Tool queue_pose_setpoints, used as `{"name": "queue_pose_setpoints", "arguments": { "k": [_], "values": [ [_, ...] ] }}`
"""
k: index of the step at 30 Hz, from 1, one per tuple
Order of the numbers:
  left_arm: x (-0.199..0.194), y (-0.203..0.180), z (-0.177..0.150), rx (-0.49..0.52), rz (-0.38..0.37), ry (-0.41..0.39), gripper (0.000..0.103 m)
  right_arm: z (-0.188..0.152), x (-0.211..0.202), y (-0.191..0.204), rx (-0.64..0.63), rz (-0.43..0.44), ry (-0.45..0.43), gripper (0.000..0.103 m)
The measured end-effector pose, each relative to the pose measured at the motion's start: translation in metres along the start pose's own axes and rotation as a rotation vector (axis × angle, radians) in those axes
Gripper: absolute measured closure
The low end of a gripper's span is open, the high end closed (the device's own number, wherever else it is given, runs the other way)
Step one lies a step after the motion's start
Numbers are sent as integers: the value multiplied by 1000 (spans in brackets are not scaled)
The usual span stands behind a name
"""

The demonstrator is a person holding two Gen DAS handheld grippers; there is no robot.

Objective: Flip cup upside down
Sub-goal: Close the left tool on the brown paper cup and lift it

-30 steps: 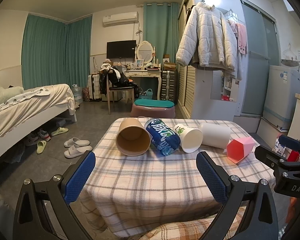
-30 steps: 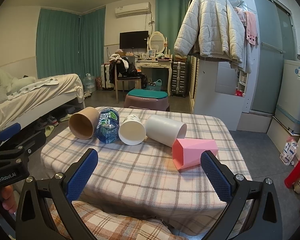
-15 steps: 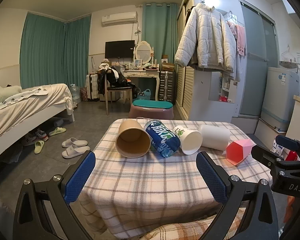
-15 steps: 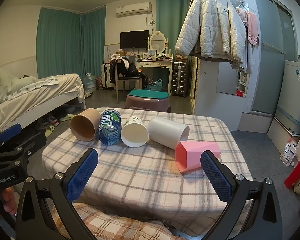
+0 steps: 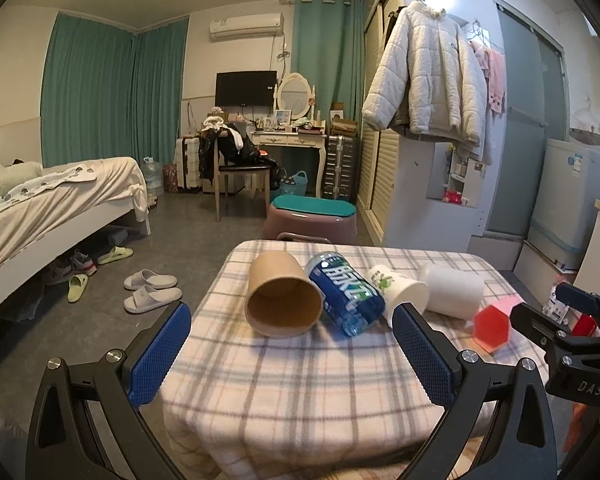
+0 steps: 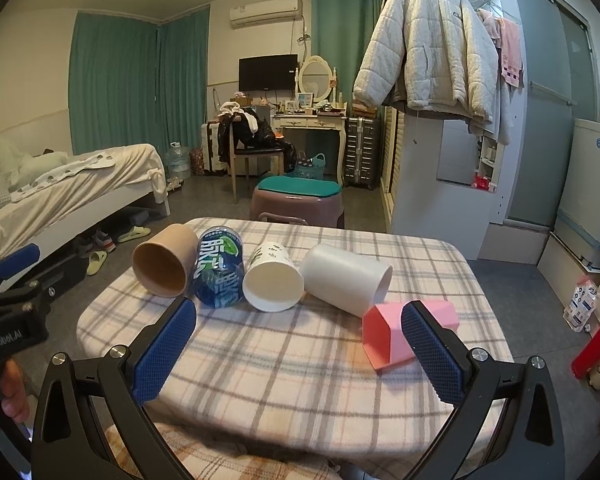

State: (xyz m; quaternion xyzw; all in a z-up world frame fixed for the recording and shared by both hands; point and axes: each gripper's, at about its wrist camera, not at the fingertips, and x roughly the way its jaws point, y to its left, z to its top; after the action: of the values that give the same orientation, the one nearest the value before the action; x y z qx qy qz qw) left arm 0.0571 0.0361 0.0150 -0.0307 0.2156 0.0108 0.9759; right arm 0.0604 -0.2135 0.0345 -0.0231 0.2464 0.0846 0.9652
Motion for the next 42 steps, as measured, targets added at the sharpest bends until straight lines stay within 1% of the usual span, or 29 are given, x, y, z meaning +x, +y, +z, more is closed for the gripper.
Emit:
{"name": "queue_pose_setpoints", "arguments": {
  "k": [4, 9, 11, 14, 17, 19, 23, 24, 25, 26, 32, 37, 39, 42],
  "values": [
    [33, 7, 12, -18, 2, 53, 0, 9, 20, -2, 5, -2, 16, 0],
    [89, 13, 19, -65, -5, 162, 0, 18, 52, -6, 4, -1, 43, 0],
    [112, 13, 19, -70, -5, 201, 0, 22, 67, -7, 5, 0, 52, 0],
    [141, 15, 18, -77, 27, 246, 0, 24, 87, -11, 16, 4, 66, 0],
    [160, 18, 13, -90, 24, 293, 1, 23, 100, -15, 31, 8, 67, 0],
    [168, 20, 8, -96, 23, 308, 1, 22, 103, -19, 46, 7, 53, 0],
    [178, 24, -1, -141, -26, 346, 1, 23, 109, -23, 63, 10, 36, 0],
    [180, 23, -3, -146, -36, 360, 3, 23, 110, -23, 59, 10, 37, 0],
    [181, 21, -5, -146, -58, 371, 12, 22, 111, -22, 55, 9, 39, 0],
    [182, 19, -6, -143, -73, 384, 13, 21, 112, -22, 54, 12, 42, 0],
    [172, 15, -8, -125, -64, 388, 15, 21, 107, -26, 69, 13, 41, 0],
    [141, 12, -13, -101, -59, 380, 15, 21, 91, -27, 75, 18, 20, 0],
    [121, 10, -19, -95, -50, 375, 15, 20, 83, -28, 78, 22, 11, 0],
    [97, 4, -27, -86, -60, 369, 15, 17, 67, -29, 86, 31, -6, 0]
  ]
}}
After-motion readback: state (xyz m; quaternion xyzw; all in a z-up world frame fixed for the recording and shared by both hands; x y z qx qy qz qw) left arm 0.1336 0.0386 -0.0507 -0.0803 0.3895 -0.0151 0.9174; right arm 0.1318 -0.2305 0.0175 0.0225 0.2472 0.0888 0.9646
